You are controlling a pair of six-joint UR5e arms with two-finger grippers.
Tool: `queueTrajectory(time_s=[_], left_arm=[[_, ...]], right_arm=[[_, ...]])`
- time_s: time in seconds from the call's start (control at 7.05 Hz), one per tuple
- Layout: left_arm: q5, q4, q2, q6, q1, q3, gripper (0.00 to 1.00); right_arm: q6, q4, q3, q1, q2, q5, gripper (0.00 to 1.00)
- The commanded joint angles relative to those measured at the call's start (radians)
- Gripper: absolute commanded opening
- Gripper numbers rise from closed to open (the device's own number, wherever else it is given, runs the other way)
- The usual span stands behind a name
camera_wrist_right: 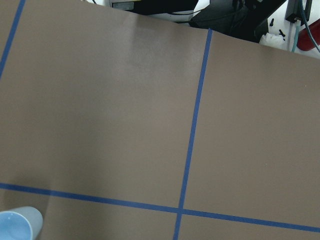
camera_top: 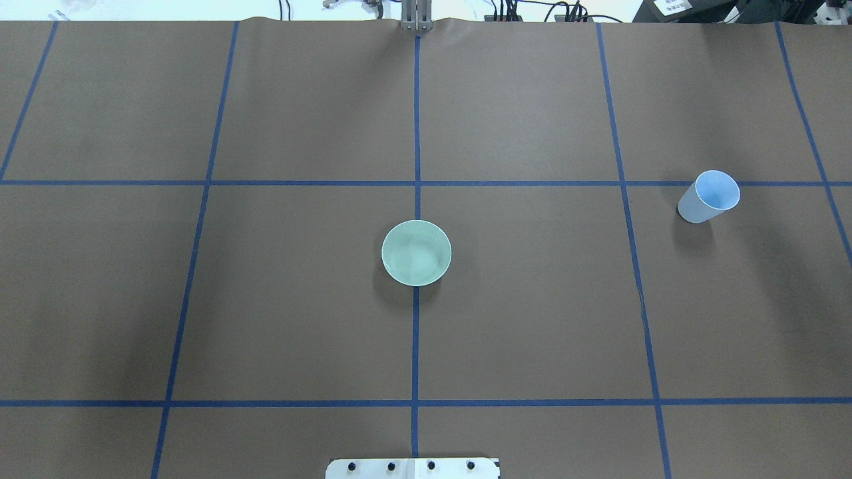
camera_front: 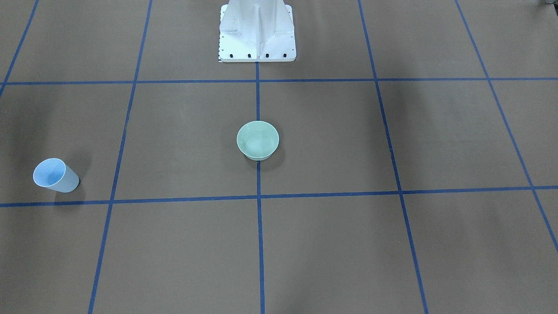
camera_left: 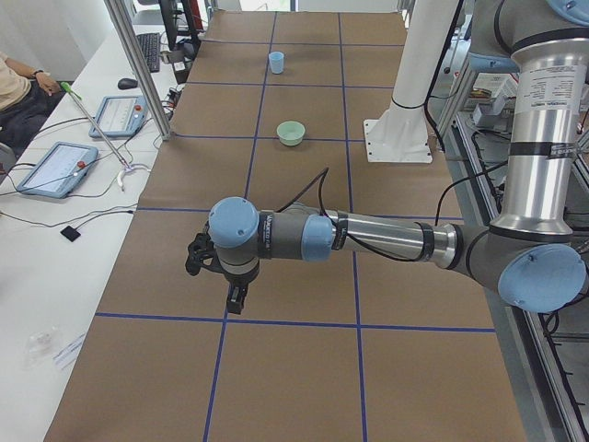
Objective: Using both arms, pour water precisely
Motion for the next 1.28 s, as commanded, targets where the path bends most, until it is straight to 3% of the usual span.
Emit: queueTrajectory(time_s=[0.0, 0.14, 0.99, 1.13], left_arm=[[0.005, 0.002, -0.031, -0.121, 0.012, -0.043, 1.00], [0.006, 0.003, -0.060, -0.165, 0.046, -0.043, 1.00], [0.017, -0.003, -0.299, -0.703, 0.384, -0.084, 1.00], [0.056, -0.004, -0.339, -0.776, 0.446, -0.086, 1.00]], right_arm=[[-0.084, 0.202, -0.106, 0.025, -0.137, 0.015, 0.99], [-0.078, 0.244, -0.151, 0.025, -0.160, 0.015, 0.99], [0.044, 0.245, -0.139, 0.024, -0.190, 0.057, 1.00], [0.044, 0.245, -0.139, 0.024, -0.188, 0.057, 1.00]])
